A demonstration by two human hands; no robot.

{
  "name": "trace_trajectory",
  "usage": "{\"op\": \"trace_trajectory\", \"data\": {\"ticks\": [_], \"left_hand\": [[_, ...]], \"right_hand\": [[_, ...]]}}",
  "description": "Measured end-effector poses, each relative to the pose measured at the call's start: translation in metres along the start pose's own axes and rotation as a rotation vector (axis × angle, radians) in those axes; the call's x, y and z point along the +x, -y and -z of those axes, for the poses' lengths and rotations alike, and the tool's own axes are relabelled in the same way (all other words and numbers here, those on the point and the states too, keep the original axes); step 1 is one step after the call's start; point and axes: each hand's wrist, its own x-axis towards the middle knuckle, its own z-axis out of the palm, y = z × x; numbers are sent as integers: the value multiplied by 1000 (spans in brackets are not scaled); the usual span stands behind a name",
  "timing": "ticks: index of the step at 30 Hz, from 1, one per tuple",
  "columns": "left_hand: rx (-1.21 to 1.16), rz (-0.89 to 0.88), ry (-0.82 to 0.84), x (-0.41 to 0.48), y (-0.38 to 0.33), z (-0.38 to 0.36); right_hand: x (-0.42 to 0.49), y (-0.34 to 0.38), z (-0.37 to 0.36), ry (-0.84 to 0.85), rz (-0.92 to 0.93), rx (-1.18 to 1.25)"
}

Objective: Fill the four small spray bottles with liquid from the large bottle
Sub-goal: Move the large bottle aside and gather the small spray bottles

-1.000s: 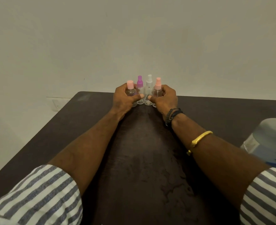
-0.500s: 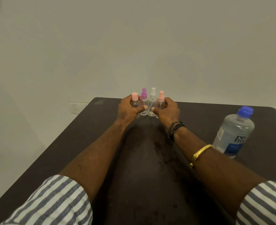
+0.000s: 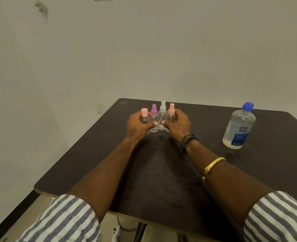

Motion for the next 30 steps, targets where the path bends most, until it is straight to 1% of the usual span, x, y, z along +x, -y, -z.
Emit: {"op": "trace_trajectory", "data": {"ticks": [6,14,22,30], "left_hand": [[44,58,-48,-25,3,20],[26,125,-94,-43,14,33],[33,136,-110,-46,13,30],[83,132,-88,-53,12,30]], "right_hand": [[-23,4,-14,50,17,-23],[-38,-2,-33,79,30,-53],[-40,-6,-34,93,50,-63],[-42,-5,-32,107,42,-62]]}}
